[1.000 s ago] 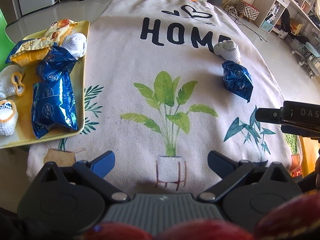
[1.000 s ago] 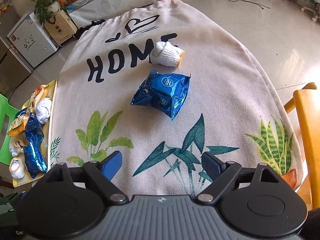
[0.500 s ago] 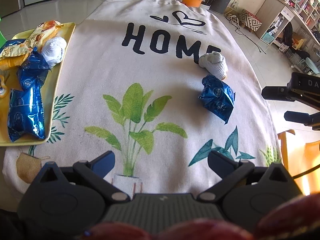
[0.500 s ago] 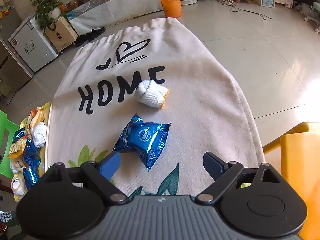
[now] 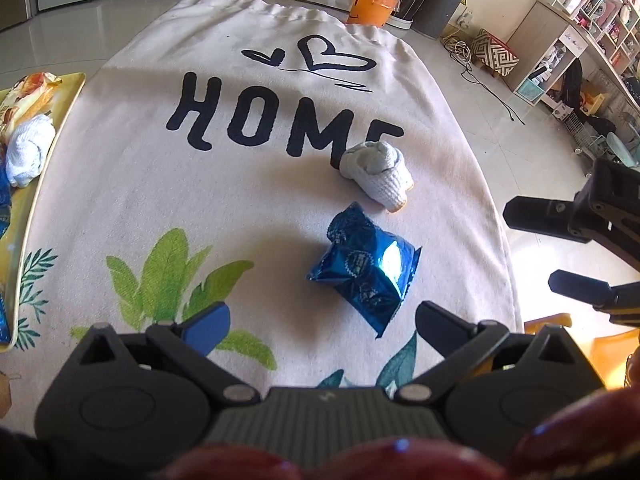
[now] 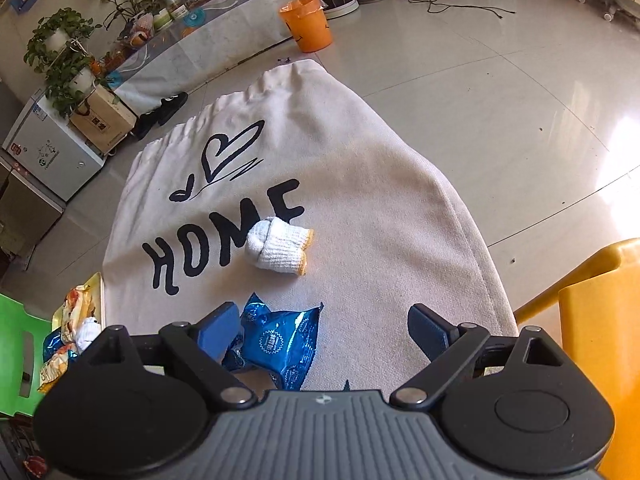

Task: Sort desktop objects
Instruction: 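Move the left tool to the blue foil packet while the right approaches the white glove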

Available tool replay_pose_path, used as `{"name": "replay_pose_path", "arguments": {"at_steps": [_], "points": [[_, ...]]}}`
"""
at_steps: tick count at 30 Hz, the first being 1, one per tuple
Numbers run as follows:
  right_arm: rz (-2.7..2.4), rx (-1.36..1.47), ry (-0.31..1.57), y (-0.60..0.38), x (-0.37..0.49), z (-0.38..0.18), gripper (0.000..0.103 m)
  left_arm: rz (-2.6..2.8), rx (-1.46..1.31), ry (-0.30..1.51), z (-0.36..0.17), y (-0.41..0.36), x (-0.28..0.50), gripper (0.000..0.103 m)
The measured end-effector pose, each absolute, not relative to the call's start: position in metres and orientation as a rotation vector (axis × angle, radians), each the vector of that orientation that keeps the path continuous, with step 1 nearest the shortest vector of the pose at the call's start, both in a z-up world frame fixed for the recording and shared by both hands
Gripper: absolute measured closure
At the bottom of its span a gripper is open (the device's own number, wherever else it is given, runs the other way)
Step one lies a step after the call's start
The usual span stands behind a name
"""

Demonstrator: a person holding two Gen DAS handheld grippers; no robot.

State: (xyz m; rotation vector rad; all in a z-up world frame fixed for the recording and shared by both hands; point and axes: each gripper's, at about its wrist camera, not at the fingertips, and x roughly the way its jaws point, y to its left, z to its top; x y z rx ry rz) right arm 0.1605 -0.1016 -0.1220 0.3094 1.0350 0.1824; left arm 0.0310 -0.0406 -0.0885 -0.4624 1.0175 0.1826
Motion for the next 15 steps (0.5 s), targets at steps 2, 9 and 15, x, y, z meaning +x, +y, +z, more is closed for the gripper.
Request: {"name": "replay_pose_path", "arguments": {"at_steps": [2, 9, 15], "points": [[0.178, 0.320, 1.030, -0.102, 0.164, -0.121, 0.011, 0.189, -0.476, 1.018, -0.091, -0.044, 0.044, 0.001], [0.153, 0.450, 1.033, -0.116, 0.175, -0.120, 0.011, 0.229, -0.505, 1.044, -0.103, -0.052, 0.083, 0.001], [0.118, 0.504, 1.024, -0.125, 0.180, -0.119, 0.011, 0.216, -0.465, 1.067, -0.114, -0.066, 0.104, 0.001]]}}
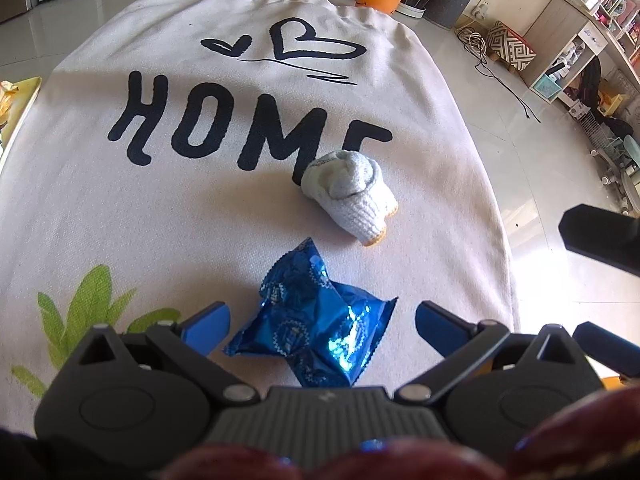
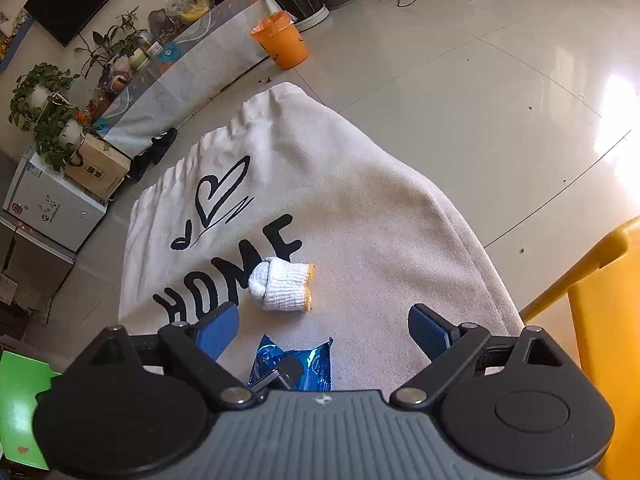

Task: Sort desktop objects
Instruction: 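Move the left tool to the blue foil packet while the right approaches the white glove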

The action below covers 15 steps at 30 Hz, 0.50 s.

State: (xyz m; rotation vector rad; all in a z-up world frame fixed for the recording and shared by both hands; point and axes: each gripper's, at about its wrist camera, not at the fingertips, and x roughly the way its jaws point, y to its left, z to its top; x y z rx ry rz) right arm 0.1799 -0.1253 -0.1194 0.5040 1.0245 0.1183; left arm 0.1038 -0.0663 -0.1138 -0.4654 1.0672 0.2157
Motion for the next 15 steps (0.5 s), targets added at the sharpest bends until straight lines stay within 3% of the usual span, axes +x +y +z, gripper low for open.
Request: {"name": "replay_pose_path", "arguments": {"at_steps": [15], "points": [[0.105, 0.556, 1.023, -0.131, 0.182, -0.120, 0.011, 0.266, -0.323, 1.150, -0.148, -0.081, 0.118, 0.001]]}}
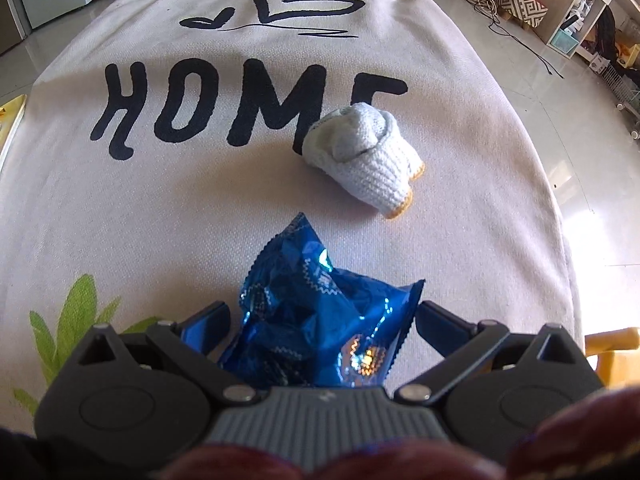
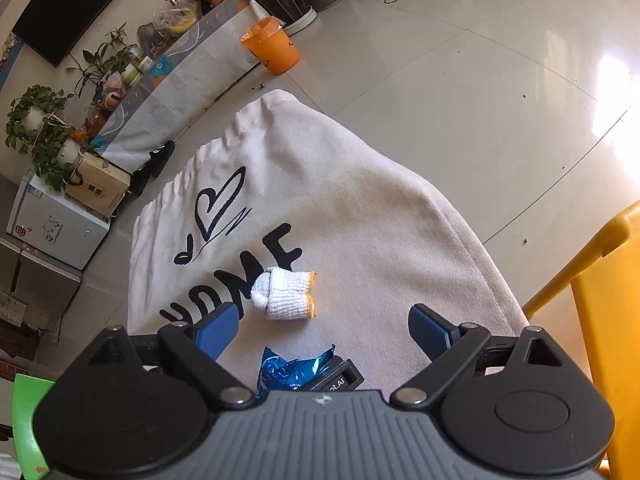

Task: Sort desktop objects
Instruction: 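Move the left tool to the blue foil packet while the right approaches the white glove, then close the left gripper on the blue packet while the right closes on the white glove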

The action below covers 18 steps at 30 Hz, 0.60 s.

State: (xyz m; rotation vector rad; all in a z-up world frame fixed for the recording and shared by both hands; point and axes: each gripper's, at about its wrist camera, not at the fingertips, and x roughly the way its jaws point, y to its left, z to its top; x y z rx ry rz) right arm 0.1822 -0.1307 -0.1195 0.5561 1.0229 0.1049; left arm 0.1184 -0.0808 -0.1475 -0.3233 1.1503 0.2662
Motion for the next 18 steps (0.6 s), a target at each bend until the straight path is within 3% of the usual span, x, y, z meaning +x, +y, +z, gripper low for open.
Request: {"name": "replay_pose_path", "arguments": {"at_steps": [18], "points": [[0.116, 0.563, 1.047, -0.124, 0.182, -0.125, 0.010, 0.356, -0.287, 1.148, -0.147, -0.022, 0.071, 0.001]]}}
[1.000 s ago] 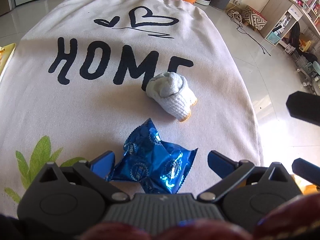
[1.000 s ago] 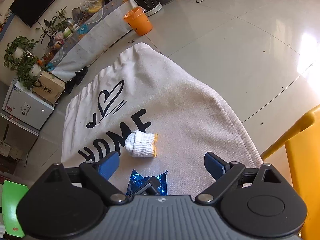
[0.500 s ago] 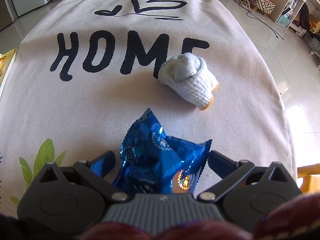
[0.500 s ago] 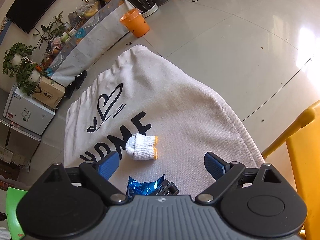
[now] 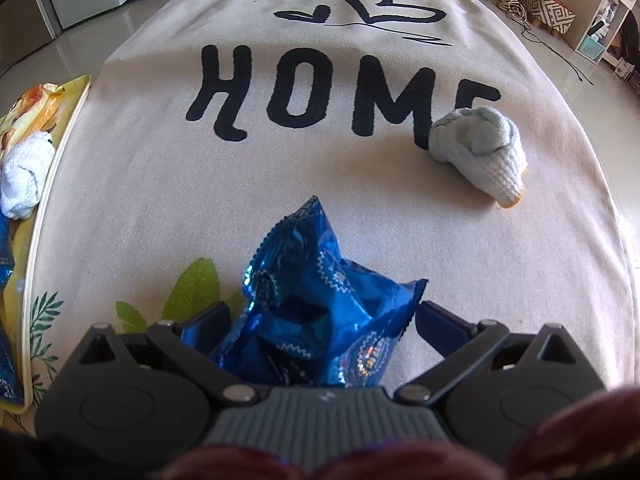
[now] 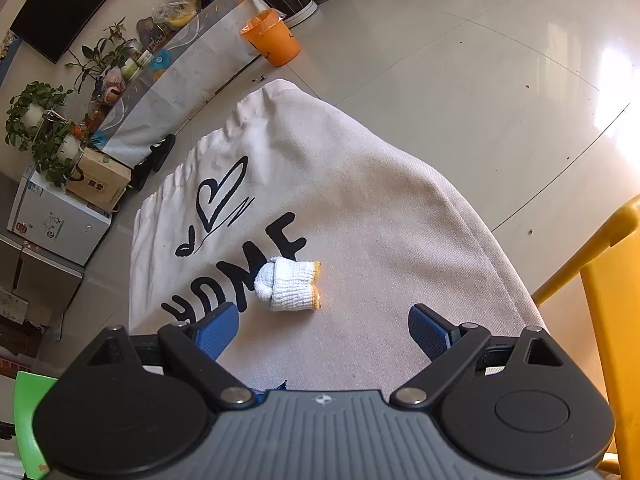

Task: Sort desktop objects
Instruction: 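Close the left gripper on the blue packet while the right closes on the white glove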

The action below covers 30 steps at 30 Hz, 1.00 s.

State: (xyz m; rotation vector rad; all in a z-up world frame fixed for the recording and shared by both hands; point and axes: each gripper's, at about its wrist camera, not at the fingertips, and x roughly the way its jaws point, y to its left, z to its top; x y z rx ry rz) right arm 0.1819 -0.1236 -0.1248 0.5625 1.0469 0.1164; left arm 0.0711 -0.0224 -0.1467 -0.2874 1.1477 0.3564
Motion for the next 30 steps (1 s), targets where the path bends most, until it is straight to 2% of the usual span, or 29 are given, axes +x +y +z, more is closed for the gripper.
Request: {"name": "replay_pose_path", "arguments": {"at_steps": [20, 30], "points": [[0.141, 0.558, 1.094, -0.102, 0.186, -0.135, 0.010, 0.352, -0.347, 1.117, -0.132, 0.030, 0.039, 0.001], [0.144, 0.549, 1.099, -0.095, 0.187, -0.136, 0.011, 0.266, -0.240, 1.150, -0.127, 0.026, 0.031, 0.001]]}}
